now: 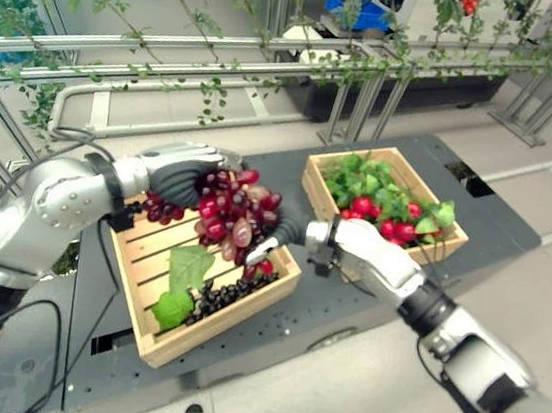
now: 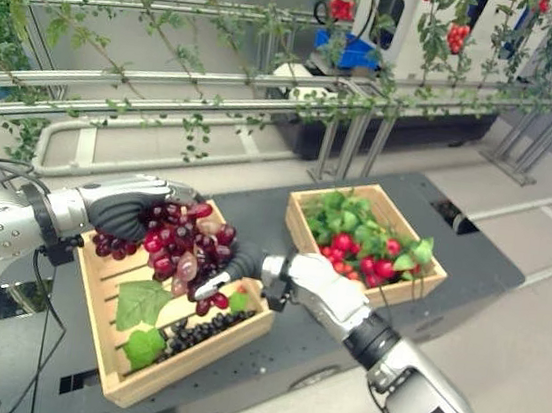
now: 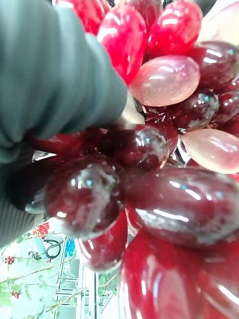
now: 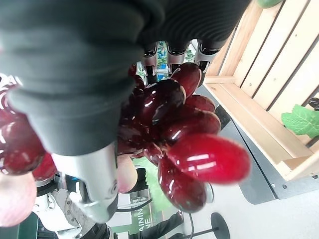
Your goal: Pick up the fruits from the basket on one side to the basket on the other side
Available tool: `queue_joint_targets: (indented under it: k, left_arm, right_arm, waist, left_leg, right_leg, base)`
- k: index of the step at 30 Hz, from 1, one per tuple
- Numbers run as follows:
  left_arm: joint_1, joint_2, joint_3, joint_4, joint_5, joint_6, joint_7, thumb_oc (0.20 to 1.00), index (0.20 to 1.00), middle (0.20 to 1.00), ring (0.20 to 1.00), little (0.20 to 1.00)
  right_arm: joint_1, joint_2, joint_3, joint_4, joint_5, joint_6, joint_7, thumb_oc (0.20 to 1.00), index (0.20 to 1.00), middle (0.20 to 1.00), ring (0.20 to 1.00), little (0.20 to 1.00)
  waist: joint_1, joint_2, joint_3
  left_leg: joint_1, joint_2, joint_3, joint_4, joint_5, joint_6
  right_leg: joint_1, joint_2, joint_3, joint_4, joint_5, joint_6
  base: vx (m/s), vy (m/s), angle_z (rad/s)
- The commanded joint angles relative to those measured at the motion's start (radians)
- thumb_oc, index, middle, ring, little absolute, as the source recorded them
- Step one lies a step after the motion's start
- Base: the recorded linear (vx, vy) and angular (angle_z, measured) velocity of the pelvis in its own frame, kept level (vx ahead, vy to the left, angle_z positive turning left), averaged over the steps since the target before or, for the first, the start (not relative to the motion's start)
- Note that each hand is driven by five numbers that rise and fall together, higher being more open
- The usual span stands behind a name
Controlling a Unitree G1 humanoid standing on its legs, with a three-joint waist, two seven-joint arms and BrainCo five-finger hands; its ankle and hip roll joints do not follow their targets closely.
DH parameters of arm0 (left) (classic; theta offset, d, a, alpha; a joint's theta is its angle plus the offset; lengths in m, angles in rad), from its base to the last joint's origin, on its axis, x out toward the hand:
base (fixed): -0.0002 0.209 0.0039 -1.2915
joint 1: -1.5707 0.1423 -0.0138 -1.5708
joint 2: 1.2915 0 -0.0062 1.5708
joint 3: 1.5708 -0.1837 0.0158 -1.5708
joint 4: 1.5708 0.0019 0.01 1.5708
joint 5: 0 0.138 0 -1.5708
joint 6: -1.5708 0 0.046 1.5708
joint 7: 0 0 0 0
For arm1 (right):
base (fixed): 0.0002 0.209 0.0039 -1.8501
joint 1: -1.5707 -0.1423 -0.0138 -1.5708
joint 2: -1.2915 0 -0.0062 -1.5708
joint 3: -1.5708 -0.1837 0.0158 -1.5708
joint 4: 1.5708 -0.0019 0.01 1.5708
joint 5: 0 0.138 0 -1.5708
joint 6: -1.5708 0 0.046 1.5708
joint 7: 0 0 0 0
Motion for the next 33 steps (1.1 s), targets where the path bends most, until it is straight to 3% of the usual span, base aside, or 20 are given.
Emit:
queue_joint_targets:
  k: [1, 3, 4, 5, 32, 33]
  left_arm:
    - [0.022, 0.005, -0.039, 0.017, 0.003, -0.008, 0.037, 0.2, 0.2, 0.2, 0.2, 0.2]
    - [0.029, 0.003, -0.034, 0.014, 0.005, -0.007, 0.039, 0.2, 0.2, 0.2, 0.2, 0.2]
    - [0.033, 0.002, -0.028, 0.013, 0.009, -0.009, 0.047, 0.2, 0.2, 0.2, 0.2, 0.2]
    - [0.035, 0.0, -0.025, 0.012, 0.011, -0.01, 0.055, 0.2, 0.2, 0.2, 0.2, 0.2]
    - [0.04, -0.025, -0.031, 0.017, 0.022, -0.014, 0.1, 0.2, 0.2, 0.2, 0.2, 0.2]
    - [0.043, -0.026, -0.029, 0.017, 0.024, -0.016, 0.103, 0.473, 0.473, 0.473, 0.473, 0.473]
  right_arm:
    - [-0.078, 0.136, -0.112, -0.069, 0.082, -0.143, -0.01, 1.0, 1.0, 1.0, 1.0, 1.0]
    - [-0.075, 0.139, -0.108, -0.073, 0.083, -0.141, -0.01, 1.0, 1.0, 1.0, 1.0, 1.0]
    - [-0.072, 0.144, -0.105, -0.07, 0.087, -0.139, -0.012, 0.395, 0.395, 0.395, 0.395, 0.395]
    - [-0.069, 0.148, -0.103, -0.073, 0.093, -0.137, -0.012, 0.2, 0.2, 0.2, 0.2, 0.2]
    - [-0.049, 0.157, -0.075, -0.067, 0.148, -0.114, -0.021, 0.2, 0.2, 0.2, 0.2, 0.2]
    - [-0.048, 0.157, -0.075, -0.066, 0.149, -0.115, -0.022, 0.2, 0.2, 0.2, 0.2, 0.2]
  waist:
    - [0.006, -0.036, -0.045]
    - [0.005, -0.035, -0.046]
    - [0.007, -0.036, -0.046]
    - [0.006, -0.036, -0.046]
    - [0.006, -0.04, -0.045]
    - [0.006, -0.04, -0.045]
  left_leg:
    - [-0.021, -0.043, -0.007, 0.046, -0.089, 0.042]
    - [-0.021, -0.043, -0.007, 0.045, -0.088, 0.042]
    - [-0.02, -0.042, -0.007, 0.044, -0.087, 0.042]
    - [-0.02, -0.042, -0.008, 0.043, -0.086, 0.041]
    - [-0.025, -0.04, -0.007, 0.04, -0.078, 0.038]
    - [-0.025, -0.04, -0.007, 0.04, -0.078, 0.038]
  right_leg:
    - [0.014, -0.036, -0.003, 0.03, -0.075, 0.053]
    - [0.014, -0.036, -0.003, 0.03, -0.075, 0.053]
    - [0.015, -0.035, -0.003, 0.03, -0.075, 0.052]
    - [0.016, -0.035, -0.004, 0.029, -0.075, 0.052]
    - [0.016, -0.036, -0.013, 0.027, -0.069, 0.055]
    - [0.016, -0.035, -0.012, 0.027, -0.069, 0.054]
  base:
    - [0.0, 0.0, 0.0]
    - [0.0, 0.0, 0.0]
    - [0.0, 0.0, 0.0]
    - [0.0, 0.0, 0.0]
    - [0.0, 0.0, 0.0]
    - [0.0, 0.0, 0.0]
